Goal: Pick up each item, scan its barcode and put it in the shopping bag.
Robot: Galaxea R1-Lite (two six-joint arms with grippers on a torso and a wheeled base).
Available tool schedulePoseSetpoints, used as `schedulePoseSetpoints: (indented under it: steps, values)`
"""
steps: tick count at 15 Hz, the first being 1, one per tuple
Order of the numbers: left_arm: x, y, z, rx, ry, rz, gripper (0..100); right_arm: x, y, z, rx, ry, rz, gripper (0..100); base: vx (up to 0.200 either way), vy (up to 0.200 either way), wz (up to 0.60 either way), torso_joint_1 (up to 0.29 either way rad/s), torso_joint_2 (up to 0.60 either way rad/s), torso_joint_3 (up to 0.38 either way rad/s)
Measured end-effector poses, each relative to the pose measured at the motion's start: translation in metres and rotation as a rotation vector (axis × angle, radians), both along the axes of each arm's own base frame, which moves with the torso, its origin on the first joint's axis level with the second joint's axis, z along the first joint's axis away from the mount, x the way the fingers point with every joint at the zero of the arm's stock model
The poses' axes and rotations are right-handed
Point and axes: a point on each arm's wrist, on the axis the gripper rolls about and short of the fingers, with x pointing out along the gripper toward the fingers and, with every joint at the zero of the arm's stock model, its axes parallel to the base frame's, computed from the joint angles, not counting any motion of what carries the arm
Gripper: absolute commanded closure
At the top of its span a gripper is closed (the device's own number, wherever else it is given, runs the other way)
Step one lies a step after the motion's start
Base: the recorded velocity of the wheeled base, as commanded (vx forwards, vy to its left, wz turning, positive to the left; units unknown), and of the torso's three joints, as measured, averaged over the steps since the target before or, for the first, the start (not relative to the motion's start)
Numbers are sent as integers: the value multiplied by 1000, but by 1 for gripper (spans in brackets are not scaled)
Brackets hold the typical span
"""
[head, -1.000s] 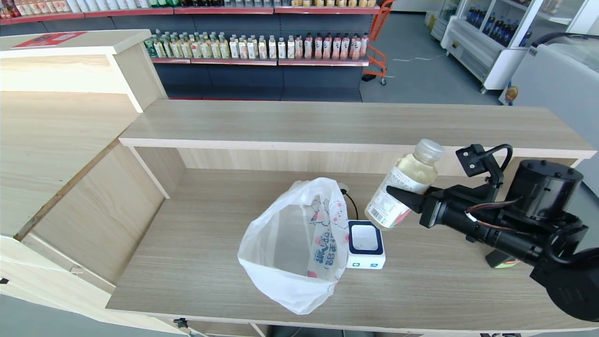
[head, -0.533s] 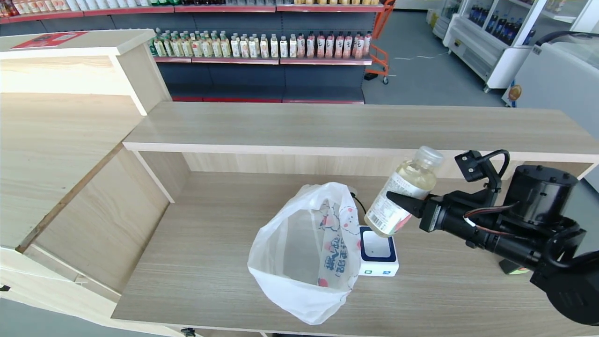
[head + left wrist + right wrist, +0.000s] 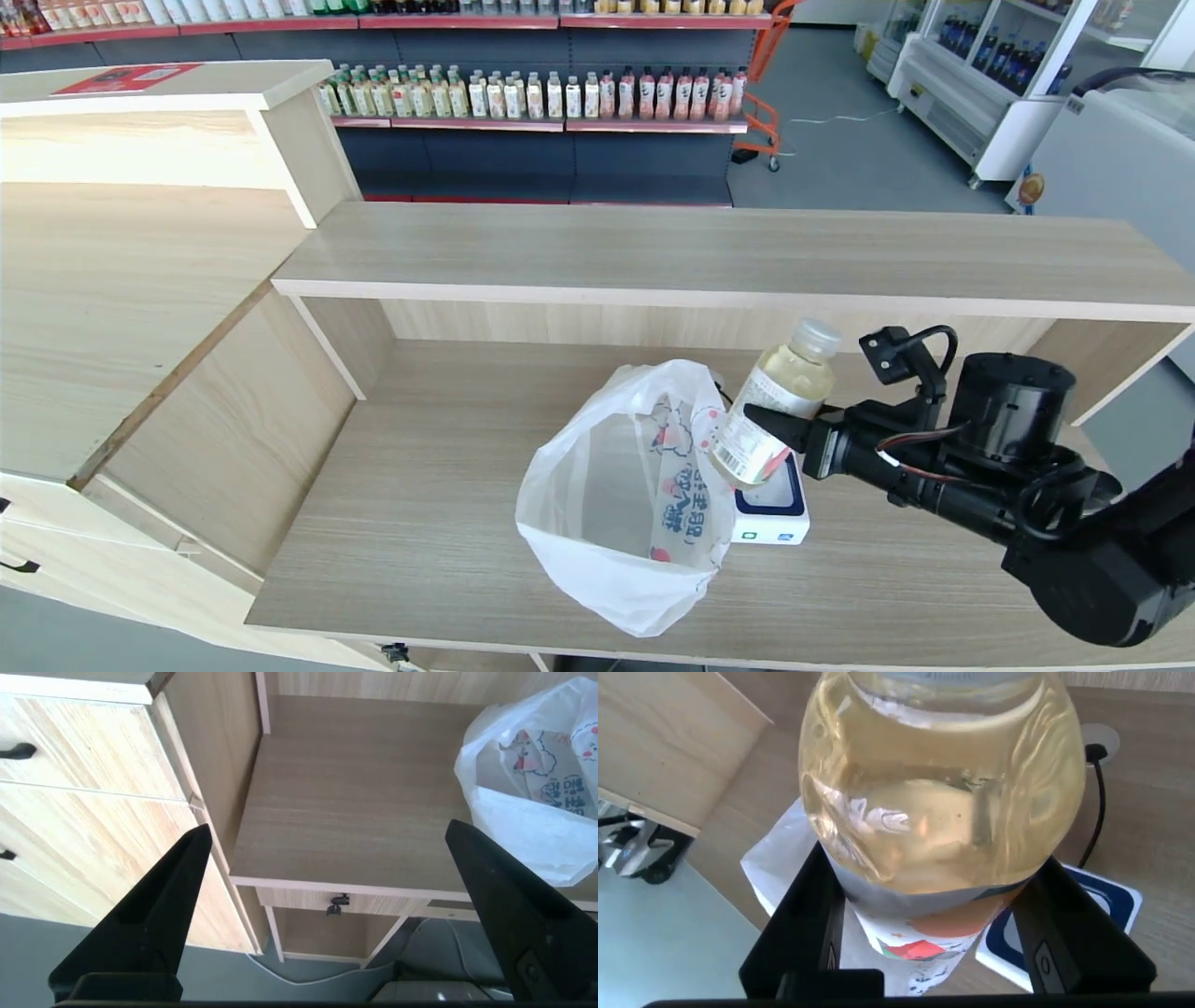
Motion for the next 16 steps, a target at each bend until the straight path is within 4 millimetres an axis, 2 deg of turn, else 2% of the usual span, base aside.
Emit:
schedulePoseSetpoints:
  steps: [4, 7, 12, 16]
  values:
    - [0, 0, 0, 0, 0, 1, 0, 26, 13, -39, -84, -91, 8, 100, 0, 0, 0, 0, 0, 0]
    - [0, 0, 0, 0, 0, 0, 0, 46, 35, -65, -112, -96, 45, 100, 0, 0, 0, 0, 0, 0]
    - [0, 0, 0, 0, 0, 0, 0, 78, 73, -88, -139, -145, 107, 100, 0, 0, 0, 0, 0, 0]
    - [0, 0, 0, 0, 0, 0, 0, 92, 86, -107, -226, -209, 130, 100, 0, 0, 0, 0, 0, 0]
